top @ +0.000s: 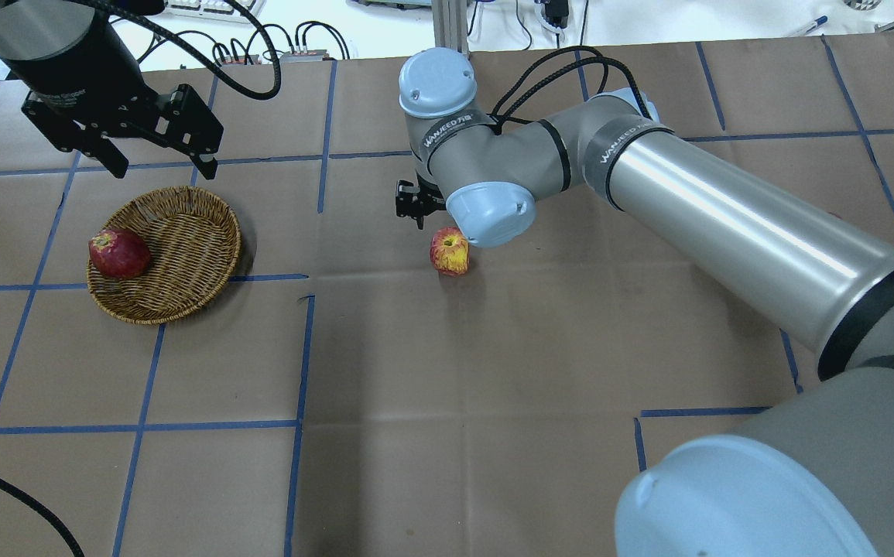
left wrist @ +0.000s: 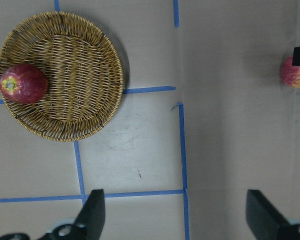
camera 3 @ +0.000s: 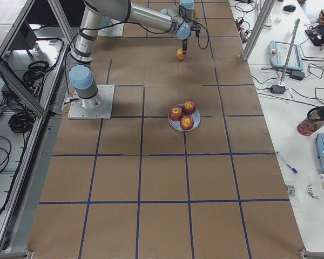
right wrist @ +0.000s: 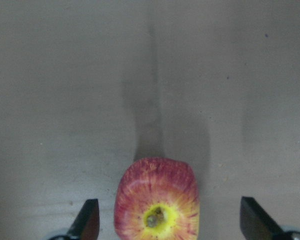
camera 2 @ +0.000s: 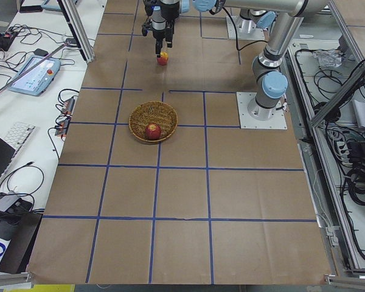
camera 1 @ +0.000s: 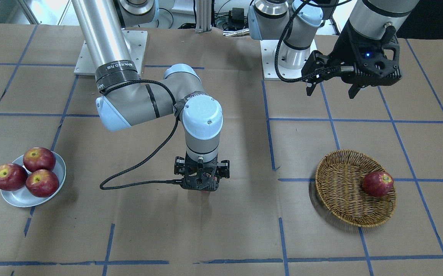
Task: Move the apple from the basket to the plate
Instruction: 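Move the right gripper over the apple at the table center and lower, then close the right gripper on the apple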
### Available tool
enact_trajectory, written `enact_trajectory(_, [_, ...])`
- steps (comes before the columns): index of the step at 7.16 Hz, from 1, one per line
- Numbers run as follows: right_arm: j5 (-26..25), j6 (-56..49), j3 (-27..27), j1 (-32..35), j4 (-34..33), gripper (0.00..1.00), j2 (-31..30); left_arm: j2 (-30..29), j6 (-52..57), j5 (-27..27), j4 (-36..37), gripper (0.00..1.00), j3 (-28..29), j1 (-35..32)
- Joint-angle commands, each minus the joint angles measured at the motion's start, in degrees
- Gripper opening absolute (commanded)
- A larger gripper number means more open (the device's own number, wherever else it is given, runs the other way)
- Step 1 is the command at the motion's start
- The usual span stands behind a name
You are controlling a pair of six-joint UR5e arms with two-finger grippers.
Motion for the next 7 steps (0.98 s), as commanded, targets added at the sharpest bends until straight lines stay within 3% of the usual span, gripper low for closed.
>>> enact_trajectory(1, [0.1, 0.1, 0.6, 0.1, -0.1, 1.0, 1.1, -0.2, 0.0, 0.0, 0.0, 0.99, 0.0, 0.0])
enact_trajectory(4, [-0.1, 0.3, 0.8, 0.2, -5.3, 0.97, 3.5, -0.3, 0.1, 0.0, 0.1, 0.99, 0.0, 0.0])
enact_trajectory(5, [-0.2, 0.4, 0.8, 0.3, -5.3, 0.75, 3.6, -0.4, 0.2, 0.0, 0.1, 0.99, 0.0, 0.0])
enact_trajectory(6, [-0.3, 1.0, 0.7, 1.2, -5.3, 0.63, 3.9, -0.4, 0.1, -0.1, 0.1, 0.99, 0.0, 0.0])
enact_trajectory(7, [-0.3, 1.1, 0.8, 1.2, -4.7, 0.56, 3.6, -0.5, 0.1, -0.1, 0.1, 0.99, 0.0, 0.0])
